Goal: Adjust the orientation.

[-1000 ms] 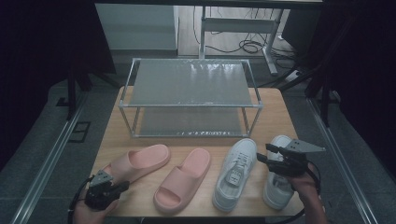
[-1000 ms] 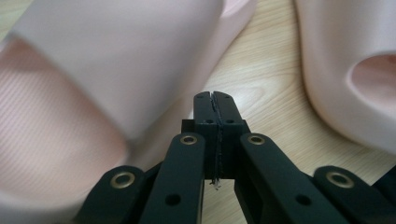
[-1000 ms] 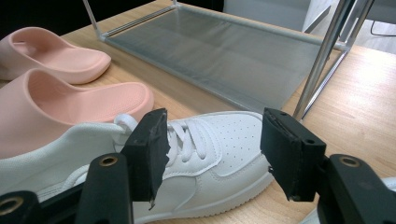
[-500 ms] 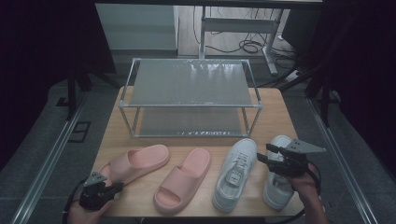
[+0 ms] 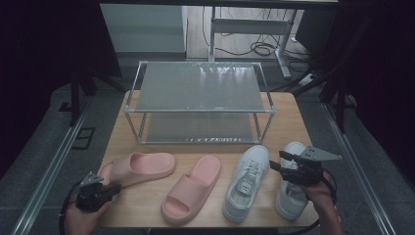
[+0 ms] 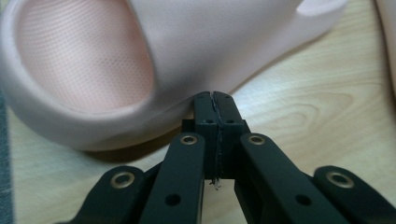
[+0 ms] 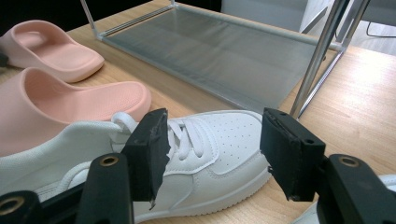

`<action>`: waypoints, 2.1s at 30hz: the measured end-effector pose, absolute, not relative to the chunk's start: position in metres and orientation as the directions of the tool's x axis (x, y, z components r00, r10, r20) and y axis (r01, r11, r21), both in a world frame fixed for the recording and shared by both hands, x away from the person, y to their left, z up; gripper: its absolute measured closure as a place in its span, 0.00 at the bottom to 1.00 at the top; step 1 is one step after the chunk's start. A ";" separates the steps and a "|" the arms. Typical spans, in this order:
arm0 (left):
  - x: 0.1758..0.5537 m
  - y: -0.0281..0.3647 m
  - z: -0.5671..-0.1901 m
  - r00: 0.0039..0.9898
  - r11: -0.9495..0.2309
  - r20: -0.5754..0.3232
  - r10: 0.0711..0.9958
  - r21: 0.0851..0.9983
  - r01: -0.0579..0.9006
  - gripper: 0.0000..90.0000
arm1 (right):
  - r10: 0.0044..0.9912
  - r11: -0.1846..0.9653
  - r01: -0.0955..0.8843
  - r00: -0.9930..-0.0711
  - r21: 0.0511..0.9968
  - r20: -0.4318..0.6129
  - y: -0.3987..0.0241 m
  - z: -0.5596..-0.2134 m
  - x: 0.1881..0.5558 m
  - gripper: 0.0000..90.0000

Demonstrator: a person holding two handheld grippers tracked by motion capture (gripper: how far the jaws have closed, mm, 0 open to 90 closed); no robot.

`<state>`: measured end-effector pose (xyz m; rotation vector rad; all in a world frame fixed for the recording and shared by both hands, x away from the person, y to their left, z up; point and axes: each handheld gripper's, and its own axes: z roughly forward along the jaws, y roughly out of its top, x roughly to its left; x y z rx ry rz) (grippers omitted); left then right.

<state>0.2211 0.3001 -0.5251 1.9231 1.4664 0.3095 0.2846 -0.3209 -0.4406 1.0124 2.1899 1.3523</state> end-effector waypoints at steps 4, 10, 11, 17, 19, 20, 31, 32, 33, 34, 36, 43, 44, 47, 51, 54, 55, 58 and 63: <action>0.230 0.308 -0.525 0.319 -0.115 -0.211 0.924 0.642 0.758 1.00 | 0.740 0.280 0.380 -0.671 0.882 0.054 -0.321 -0.441 0.285 0.47; 0.234 0.309 -0.522 0.312 -0.105 -0.212 0.926 0.649 0.754 1.00 | 0.740 0.280 0.382 -0.670 0.881 0.055 -0.321 -0.441 0.284 0.47; 0.232 0.307 -0.520 0.318 -0.108 -0.212 0.924 0.654 0.749 1.00 | 0.740 0.280 0.381 -0.670 0.881 0.055 -0.321 -0.441 0.284 0.47; 0.226 0.279 -0.497 0.390 -0.156 -0.188 0.901 0.700 0.697 1.00 | 0.741 0.279 0.381 -0.669 0.881 0.055 -0.322 -0.441 0.285 0.47; 0.232 0.258 -0.481 0.437 -0.195 -0.162 0.885 0.721 0.664 1.00 | 0.739 0.278 0.381 -0.671 0.882 0.057 -0.321 -0.441 0.284 0.47; 0.236 0.250 -0.476 0.453 -0.208 -0.156 0.878 0.727 0.655 1.00 | 0.739 0.279 0.380 -0.672 0.882 0.056 -0.320 -0.441 0.284 0.47; 0.295 0.193 -0.460 0.507 -0.285 -0.114 0.854 0.714 0.640 1.00 | 0.736 0.275 0.373 -0.675 0.886 0.056 -0.322 -0.439 0.282 0.47; 0.306 0.187 -0.461 0.503 -0.285 -0.117 0.856 0.705 0.649 1.00 | 0.737 0.273 0.373 -0.674 0.887 0.057 -0.323 -0.438 0.282 0.47; 0.306 0.187 -0.461 0.503 -0.285 -0.117 0.856 0.705 0.649 1.00 | 0.739 0.269 0.372 -0.672 0.888 0.058 -0.323 -0.438 0.283 0.47; 0.314 0.184 -0.462 0.497 -0.286 -0.115 0.860 0.697 0.657 1.00 | 0.739 0.264 0.375 -0.670 0.888 0.063 -0.323 -0.438 0.283 0.47; 0.330 0.176 -0.465 0.489 -0.295 -0.107 0.866 0.679 0.672 1.00 | 0.739 0.263 0.376 -0.670 0.889 0.065 -0.323 -0.439 0.283 0.47; 0.354 0.163 -0.474 0.477 -0.314 -0.095 0.874 0.638 0.703 1.00 | 0.737 0.275 0.376 -0.674 0.885 0.057 -0.322 -0.440 0.284 0.47; 0.361 0.160 -0.478 0.467 -0.309 -0.101 0.878 0.626 0.716 1.00 | 0.737 0.276 0.376 -0.674 0.885 0.057 -0.322 -0.440 0.284 0.47; 0.368 0.158 -0.486 0.457 -0.310 -0.104 0.883 0.602 0.736 1.00 | 0.738 0.275 0.378 -0.672 0.884 0.059 -0.323 -0.441 0.284 0.47; 0.373 0.157 -0.492 0.441 -0.298 -0.109 0.891 0.592 0.748 1.00 | 0.739 0.273 0.377 -0.671 0.885 0.058 -0.323 -0.441 0.284 0.47; 0.377 0.158 -0.495 0.434 -0.296 -0.107 0.895 0.585 0.755 1.00 | 0.740 0.271 0.380 -0.670 0.884 0.061 -0.323 -0.441 0.285 0.47; 0.377 0.158 -0.495 0.434 -0.296 -0.107 0.895 0.585 0.755 1.00 | 0.740 0.271 0.380 -0.670 0.884 0.061 -0.323 -0.441 0.285 0.47; 0.381 0.159 -0.500 0.427 -0.300 -0.106 0.898 0.563 0.770 1.00 | 0.739 0.276 0.380 -0.671 0.883 0.058 -0.322 -0.442 0.285 0.47; 0.381 0.157 -0.503 0.437 -0.314 -0.102 0.894 0.553 0.772 1.00 | 0.743 0.271 0.383 -0.667 0.883 0.061 -0.323 -0.443 0.285 0.47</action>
